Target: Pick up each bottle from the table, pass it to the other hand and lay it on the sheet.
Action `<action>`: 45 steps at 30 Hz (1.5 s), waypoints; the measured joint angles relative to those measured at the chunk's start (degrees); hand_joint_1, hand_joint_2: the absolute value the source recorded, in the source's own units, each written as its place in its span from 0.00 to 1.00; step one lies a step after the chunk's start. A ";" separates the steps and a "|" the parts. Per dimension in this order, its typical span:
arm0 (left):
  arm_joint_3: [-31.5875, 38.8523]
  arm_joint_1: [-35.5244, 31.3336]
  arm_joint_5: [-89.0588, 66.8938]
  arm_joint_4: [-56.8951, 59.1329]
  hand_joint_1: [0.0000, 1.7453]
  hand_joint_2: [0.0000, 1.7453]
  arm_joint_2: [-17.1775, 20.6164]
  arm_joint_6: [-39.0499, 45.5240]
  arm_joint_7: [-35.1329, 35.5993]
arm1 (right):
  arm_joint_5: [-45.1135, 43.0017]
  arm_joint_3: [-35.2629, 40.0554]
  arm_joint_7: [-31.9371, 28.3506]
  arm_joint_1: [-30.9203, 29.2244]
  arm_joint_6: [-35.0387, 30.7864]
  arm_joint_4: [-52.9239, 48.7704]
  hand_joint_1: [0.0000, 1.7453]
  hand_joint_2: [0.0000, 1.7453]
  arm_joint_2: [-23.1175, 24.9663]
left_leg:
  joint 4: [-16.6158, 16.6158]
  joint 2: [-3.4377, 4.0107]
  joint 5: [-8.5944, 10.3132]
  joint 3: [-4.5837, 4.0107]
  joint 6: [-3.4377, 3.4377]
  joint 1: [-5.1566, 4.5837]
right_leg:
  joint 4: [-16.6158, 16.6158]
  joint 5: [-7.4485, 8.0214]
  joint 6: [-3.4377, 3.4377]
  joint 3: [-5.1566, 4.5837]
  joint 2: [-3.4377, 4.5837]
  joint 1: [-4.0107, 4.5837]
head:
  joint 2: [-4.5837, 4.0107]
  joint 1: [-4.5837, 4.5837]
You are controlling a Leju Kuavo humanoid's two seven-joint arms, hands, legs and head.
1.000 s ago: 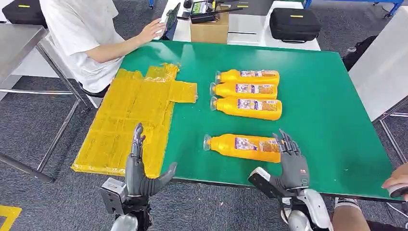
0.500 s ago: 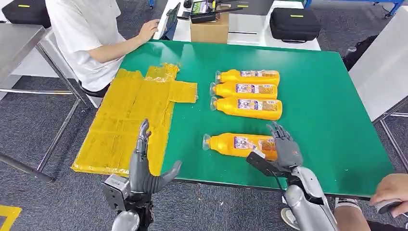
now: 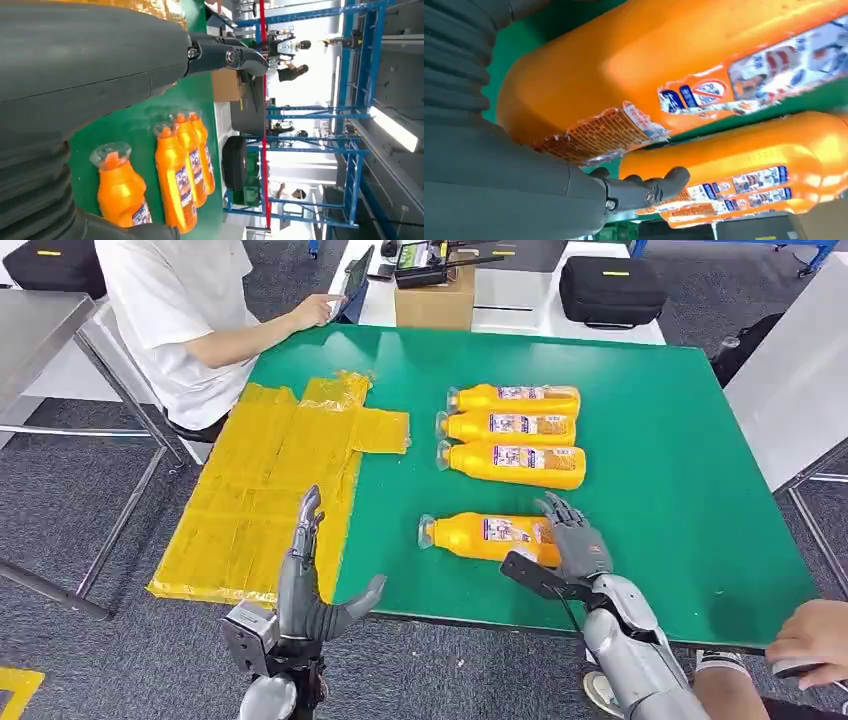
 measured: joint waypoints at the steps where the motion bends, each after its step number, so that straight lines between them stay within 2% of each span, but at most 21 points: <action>1: -0.02 -0.11 0.07 0.04 0.00 1.00 0.04 0.00 0.00 | 0.42 0.98 0.61 -1.57 0.77 1.77 0.00 1.00 -0.07 | 0.00 0.09 -0.01 0.08 0.00 0.00 | -0.01 0.01 0.00 0.00 0.08 0.00 | 0.00 -0.02; 6: -0.07 -0.25 0.15 0.13 0.00 1.00 0.07 0.00 0.00 | 1.46 3.97 1.86 -5.35 2.95 6.00 0.01 1.00 -0.61 | 0.00 0.17 -0.02 0.30 -0.01 0.00 | -0.02 0.01 -0.01 0.21 0.13 0.01 | 0.00 0.00; 7: -0.07 -0.25 0.15 0.22 0.00 1.00 0.09 0.00 0.00 | 1.53 4.28 1.88 -5.65 3.01 6.40 0.76 1.00 -0.63 | 0.00 0.18 -0.02 0.32 0.00 0.00 | -0.02 0.01 -0.01 0.23 0.13 0.01 | 0.00 0.00; 8: -0.07 -0.25 0.15 0.30 0.00 1.00 0.09 0.00 0.00 | 1.57 4.56 1.90 -5.83 3.08 6.77 0.89 1.00 -0.68 | 0.00 0.18 -0.02 0.34 0.00 0.00 | -0.02 0.02 0.00 0.25 0.13 0.01 | 0.00 0.02; 10: -0.05 -0.25 0.17 0.37 0.00 1.00 0.09 0.00 0.00 | 2.01 5.03 2.58 -6.51 3.63 7.38 1.00 1.00 -0.77 | 0.00 0.20 -0.02 0.38 0.00 0.00 | -0.01 0.04 0.00 0.29 0.13 0.00 | 0.00 0.00; 16: 0.06 -0.84 0.66 1.11 0.00 1.00 0.09 0.15 0.13 | 4.89 9.88 9.14 -12.44 10.82 13.03 1.00 1.00 -0.70 | 0.00 0.27 0.02 0.58 0.04 0.00 | -0.04 0.15 -0.11 0.41 0.25 0.00 | 0.00 -0.02; 19: 0.15 -1.00 0.76 1.55 0.00 1.00 0.04 0.17 0.26 | 4.11 11.25 10.12 -14.53 12.74 15.38 1.00 1.00 -0.35 | 0.00 0.24 0.08 0.63 0.10 0.00 | -0.04 0.16 -0.10 0.49 0.23 0.00 | 0.00 0.00; 24: 0.20 -1.31 0.76 2.36 0.00 1.00 -0.07 0.57 0.31 | -2.68 11.12 6.04 -15.89 16.23 17.26 1.00 1.00 -0.15 | 0.00 0.23 0.08 0.72 0.10 0.00 | -0.03 0.17 -0.08 0.61 0.23 0.00 | 0.00 0.02; 28: 0.26 -1.35 0.74 2.75 0.00 1.00 -0.04 1.09 0.24 | -7.06 10.95 2.73 -15.92 16.41 17.44 1.00 1.00 -0.22 | 0.00 0.26 0.04 0.73 0.08 0.00 | -0.03 0.17 -0.08 0.59 0.26 0.01 | 0.00 0.02; 37: 0.37 -1.34 0.74 2.75 0.00 1.00 -0.04 1.09 0.22 | -8.20 10.93 2.21 -15.64 16.13 17.41 1.00 1.00 0.04 | 0.00 0.26 0.04 0.76 0.08 0.02 | -0.03 0.16 -0.09 0.60 0.25 0.03 | 0.00 0.02; 41: 0.59 -0.36 0.81 2.17 0.00 1.00 0.00 1.16 0.20 | -16.12 9.05 -1.89 -11.50 9.39 14.06 1.00 1.00 1.05 | -0.01 0.24 0.04 0.71 0.08 0.02 | -0.01 0.16 -0.09 0.63 0.23 0.04 | 0.00 0.02; 45: 0.72 1.83 2.32 0.28 0.00 1.00 0.42 -0.57 1.53 | -24.40 4.98 -6.43 0.65 -1.20 -1.75 1.00 1.00 4.44 | -0.01 -0.08 0.05 0.40 0.06 0.07 | 0.02 0.11 -0.09 0.42 0.04 0.08 | 0.00 -0.09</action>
